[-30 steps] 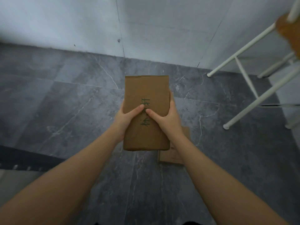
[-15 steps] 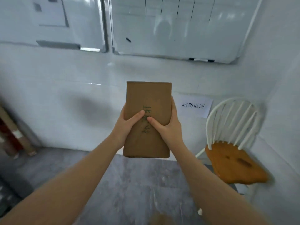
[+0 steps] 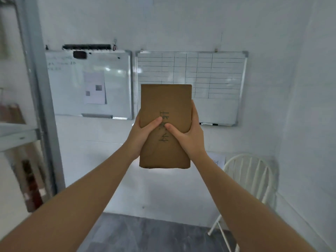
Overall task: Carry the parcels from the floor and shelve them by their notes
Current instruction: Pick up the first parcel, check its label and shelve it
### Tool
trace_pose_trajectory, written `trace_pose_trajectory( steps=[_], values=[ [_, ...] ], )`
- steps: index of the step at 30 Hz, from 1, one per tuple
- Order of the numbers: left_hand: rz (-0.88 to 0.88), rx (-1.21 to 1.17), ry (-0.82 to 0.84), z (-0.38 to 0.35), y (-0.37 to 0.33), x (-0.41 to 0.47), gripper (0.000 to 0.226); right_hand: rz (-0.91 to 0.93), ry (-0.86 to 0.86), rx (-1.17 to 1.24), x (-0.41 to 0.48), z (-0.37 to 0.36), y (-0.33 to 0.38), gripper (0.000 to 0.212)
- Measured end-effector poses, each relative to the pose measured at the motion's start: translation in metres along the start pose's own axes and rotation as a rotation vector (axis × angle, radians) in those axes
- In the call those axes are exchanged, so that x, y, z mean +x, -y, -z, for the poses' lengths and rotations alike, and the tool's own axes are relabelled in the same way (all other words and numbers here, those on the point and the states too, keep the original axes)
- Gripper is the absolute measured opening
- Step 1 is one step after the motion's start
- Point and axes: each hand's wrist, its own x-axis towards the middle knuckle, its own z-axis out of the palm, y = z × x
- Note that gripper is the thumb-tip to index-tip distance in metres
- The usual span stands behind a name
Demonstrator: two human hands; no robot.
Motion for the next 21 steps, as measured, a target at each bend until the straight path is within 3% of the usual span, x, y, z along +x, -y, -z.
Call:
trace_pose_trajectory(
  steps=[5, 10, 14, 21],
  values=[
    [-0.062, 0.012, -0.021, -0.019, -0.039, -0.043, 0.054, 0.039, -0.016, 0.020, -0.022, 0.028, 0.051, 0.093],
    [-0.122, 0.046, -0.002, -0.027, -0.073, -0.063, 0.065, 0.044, -0.050, 0.014, -0.031, 0.044, 0.090, 0.092],
    [-0.240, 0.124, -0.007, -0.030, -0.095, -0.067, 0.056, 0.056, -0.096, 0.015, -0.031, 0.047, 0.113, 0.091],
    [-0.163, 0.119, -0.026, -0.019, -0.097, -0.072, 0.081, 0.098, -0.123, -0.040, -0.037, 0.035, 0.129, 0.087]
  ],
)
